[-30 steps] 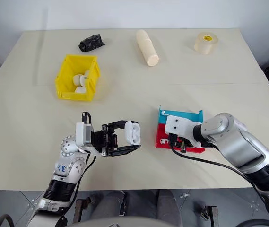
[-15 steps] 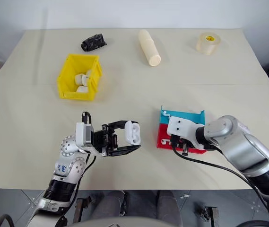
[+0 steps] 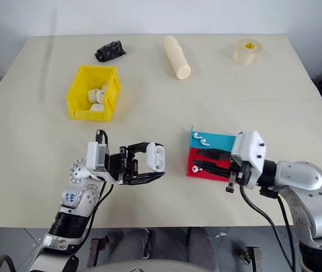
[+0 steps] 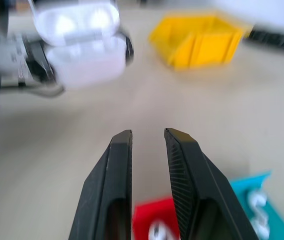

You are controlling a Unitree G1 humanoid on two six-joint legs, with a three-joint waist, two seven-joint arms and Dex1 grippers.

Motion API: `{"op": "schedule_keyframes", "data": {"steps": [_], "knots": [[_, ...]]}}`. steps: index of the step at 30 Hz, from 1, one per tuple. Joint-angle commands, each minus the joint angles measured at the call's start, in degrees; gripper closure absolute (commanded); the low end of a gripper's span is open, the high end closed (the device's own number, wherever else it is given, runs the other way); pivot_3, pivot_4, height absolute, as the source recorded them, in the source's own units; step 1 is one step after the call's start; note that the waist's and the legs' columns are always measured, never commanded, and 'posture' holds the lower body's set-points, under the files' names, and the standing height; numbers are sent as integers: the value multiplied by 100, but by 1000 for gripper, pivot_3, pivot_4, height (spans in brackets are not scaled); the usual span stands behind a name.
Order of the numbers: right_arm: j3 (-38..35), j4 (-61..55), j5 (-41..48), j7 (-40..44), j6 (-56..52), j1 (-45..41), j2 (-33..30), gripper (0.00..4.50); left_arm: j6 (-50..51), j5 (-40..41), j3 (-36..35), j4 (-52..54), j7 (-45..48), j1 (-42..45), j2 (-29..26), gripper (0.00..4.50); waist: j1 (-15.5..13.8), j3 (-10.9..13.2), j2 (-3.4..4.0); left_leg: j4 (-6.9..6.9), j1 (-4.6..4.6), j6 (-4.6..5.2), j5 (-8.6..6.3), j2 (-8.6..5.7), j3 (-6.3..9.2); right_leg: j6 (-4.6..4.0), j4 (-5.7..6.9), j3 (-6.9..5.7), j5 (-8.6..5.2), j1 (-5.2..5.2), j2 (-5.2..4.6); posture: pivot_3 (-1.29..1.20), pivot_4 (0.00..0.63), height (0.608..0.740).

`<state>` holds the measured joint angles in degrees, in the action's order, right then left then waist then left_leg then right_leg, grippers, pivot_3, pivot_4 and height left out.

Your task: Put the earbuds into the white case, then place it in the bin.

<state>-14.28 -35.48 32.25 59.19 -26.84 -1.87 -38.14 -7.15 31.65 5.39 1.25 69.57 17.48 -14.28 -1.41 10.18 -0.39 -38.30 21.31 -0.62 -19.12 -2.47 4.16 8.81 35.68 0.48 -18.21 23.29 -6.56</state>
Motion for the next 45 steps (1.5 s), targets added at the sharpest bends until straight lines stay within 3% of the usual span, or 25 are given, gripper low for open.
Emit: {"op": "schedule_keyframes", "data": {"steps": [1,5,7,17,18,24,32,35,43,45], "knots": [[123,-124,-364,163,499,275,-336,3459,30,118,-75,59,69,69,-57,1699,-1,0,0,0,0,0,0,-1,0,0,0,0,0,0,-1,0,150,740],[324,52,-625,130,496,211,-753,3459,45,97,-93,55,108,87,-86,1699,10,0,0,0,-2,0,0,-1,-1,0,2,1,0,0,1,0,150,740],[424,129,-365,264,-15,-64,-1093,3459,57,81,-112,83,108,67,-117,1699,18,0,1,0,-3,0,0,0,-2,0,1,1,0,-1,2,0,150,740],[1855,960,-1389,858,707,-1245,-1521,91,50,12,-160,337,-91,-184,-213,1699,9,1,0,2,-1,0,0,0,-1,0,-9,0,0,-2,-1,0,150,740],[1966,1045,-1484,927,827,-1314,-1523,38,50,6,-153,351,-107,-195,-211,1699,9,1,0,3,-1,0,0,1,-1,0,-9,0,0,-1,-1,0,150,740],[2529,1707,-2096,1195,1422,-1810,-1464,38,12,-44,-141,359,-216,-194,-190,1699,9,1,0,1,-1,0,0,0,-1,0,-8,0,0,0,-2,0,150,740],[2979,2288,-2474,1561,1230,-2574,-1500,38,-26,-83,-106,377,-292,-245,-161,1699,13,1,0,2,0,-2,0,3,-1,0,-8,0,0,2,0,0,150,740],[3111,2337,-2608,1710,1108,-2812,-1532,604,-44,-95,-94,367,-317,-253,-144,1699,12,1,0,2,0,-2,1,3,-1,0,-8,0,0,3,0,0,150,740],[3364,2351,-2939,1867,1047,-3197,-1438,3250,-107,-157,-58,311,-385,-238,-64,1699,11,1,0,2,2,-3,0,2,-1,0,-8,0,0,4,-1,0,150,740],[3453,2357,-3031,1935,1120,-3262,-1450,3250,-115,-168,-61,304,-388,-243,-52,1699,11,1,0,2,2,-3,0,2,-1,-1,-8,0,0,5,-1,0,150,740]]}}
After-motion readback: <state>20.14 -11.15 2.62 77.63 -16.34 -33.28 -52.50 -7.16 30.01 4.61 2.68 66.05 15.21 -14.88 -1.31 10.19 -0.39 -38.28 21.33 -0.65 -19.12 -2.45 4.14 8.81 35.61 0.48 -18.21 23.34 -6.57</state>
